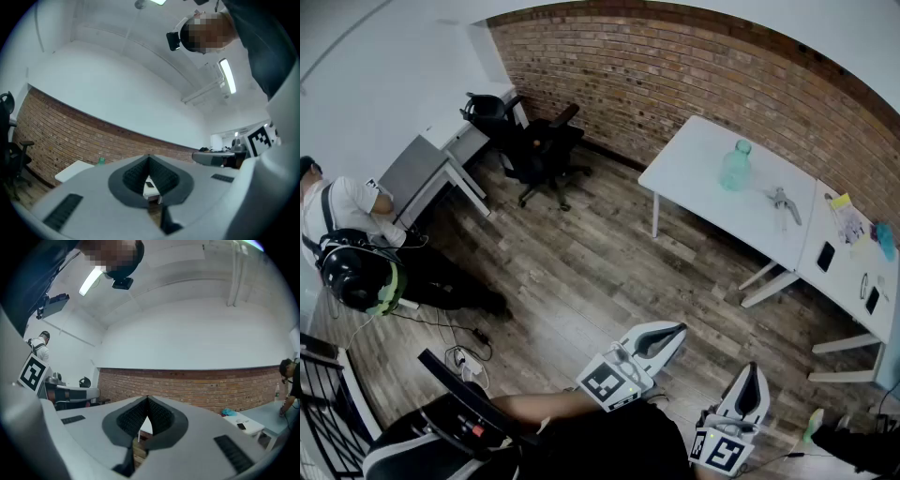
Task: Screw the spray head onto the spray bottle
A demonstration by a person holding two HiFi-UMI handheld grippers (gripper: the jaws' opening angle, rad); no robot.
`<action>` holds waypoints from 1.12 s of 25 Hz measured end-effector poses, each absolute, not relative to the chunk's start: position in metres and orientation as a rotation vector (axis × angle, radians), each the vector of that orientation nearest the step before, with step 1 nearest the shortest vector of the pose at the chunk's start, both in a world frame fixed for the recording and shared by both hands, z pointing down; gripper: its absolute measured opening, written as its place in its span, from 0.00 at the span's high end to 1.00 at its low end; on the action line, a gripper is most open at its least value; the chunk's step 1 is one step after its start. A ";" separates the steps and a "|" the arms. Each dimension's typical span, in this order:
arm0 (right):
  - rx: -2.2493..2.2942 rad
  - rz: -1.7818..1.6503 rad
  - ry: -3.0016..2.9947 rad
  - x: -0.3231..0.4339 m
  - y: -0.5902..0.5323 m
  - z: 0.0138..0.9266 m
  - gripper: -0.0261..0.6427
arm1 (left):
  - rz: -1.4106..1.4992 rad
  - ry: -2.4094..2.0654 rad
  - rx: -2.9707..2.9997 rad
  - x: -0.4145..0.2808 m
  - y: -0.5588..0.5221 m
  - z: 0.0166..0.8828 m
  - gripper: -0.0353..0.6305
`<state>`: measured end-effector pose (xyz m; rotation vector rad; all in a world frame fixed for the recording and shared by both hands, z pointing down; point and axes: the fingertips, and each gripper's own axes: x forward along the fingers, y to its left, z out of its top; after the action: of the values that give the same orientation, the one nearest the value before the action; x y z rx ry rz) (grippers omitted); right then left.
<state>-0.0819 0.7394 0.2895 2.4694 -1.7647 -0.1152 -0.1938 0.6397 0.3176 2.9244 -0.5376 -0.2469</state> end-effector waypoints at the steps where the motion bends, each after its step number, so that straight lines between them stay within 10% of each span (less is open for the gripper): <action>1: 2.450 -0.120 -1.804 -0.086 0.730 0.293 0.95 | -0.246 -0.554 2.926 -0.198 0.633 0.317 0.95; 28: 2.494 0.065 -1.993 -0.045 0.750 0.317 0.95 | -0.231 -0.702 2.911 -0.172 0.649 0.315 0.95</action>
<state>-0.0455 0.7498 0.3170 2.4940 -1.9932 0.0655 -0.1723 0.6489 0.3153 2.9115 -0.7022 -0.2314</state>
